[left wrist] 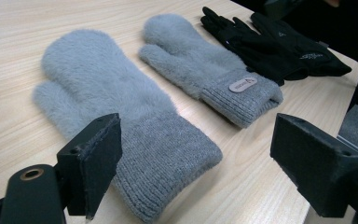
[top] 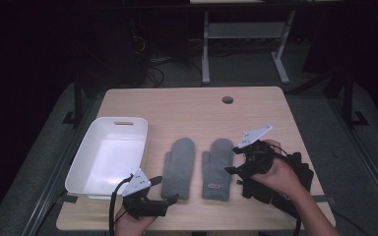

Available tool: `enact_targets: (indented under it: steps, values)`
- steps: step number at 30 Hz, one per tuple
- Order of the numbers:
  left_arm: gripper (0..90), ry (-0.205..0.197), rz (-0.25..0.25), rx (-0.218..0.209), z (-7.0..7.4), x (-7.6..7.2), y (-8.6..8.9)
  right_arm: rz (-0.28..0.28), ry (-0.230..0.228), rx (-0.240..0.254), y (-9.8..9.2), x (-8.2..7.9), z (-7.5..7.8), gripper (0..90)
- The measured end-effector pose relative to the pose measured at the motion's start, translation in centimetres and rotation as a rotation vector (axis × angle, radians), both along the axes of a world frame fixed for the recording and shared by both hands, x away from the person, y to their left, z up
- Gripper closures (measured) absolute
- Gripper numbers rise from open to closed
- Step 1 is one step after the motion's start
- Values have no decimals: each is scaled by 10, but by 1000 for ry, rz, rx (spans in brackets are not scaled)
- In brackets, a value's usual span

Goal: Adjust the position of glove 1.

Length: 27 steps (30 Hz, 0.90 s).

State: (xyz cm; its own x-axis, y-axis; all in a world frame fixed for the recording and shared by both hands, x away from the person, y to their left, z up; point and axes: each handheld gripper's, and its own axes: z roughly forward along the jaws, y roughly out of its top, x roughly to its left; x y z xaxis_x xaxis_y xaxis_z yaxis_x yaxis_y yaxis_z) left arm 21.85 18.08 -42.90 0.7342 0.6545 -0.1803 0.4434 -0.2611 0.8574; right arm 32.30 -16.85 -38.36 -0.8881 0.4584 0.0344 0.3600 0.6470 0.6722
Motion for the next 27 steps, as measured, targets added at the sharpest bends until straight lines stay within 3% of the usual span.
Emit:
enact_targets:
  steps: [7, 8, 16, 20, 25, 27]
  values:
    - [164, 3, -1, -6, 0, 0, -1, 26, 39, -46, 22, 17, -11, 270]
    - [164, 3, 0, -6, 0, 0, -1, 31, 68, -54, 26, 20, -14, 293]
    - [164, 8, 1, -10, 0, 0, 2, 41, 120, -125, 45, 34, -37, 343]
    - [164, 8, 3, -10, 0, 0, 3, 51, 103, -194, 51, 36, -52, 391]
    - [164, 6, 4, -14, 0, -1, 2, 32, 109, -176, 47, 34, -59, 487]
    - [164, 6, 2, -10, 0, -1, 1, 13, 122, -157, 44, 32, -61, 568]
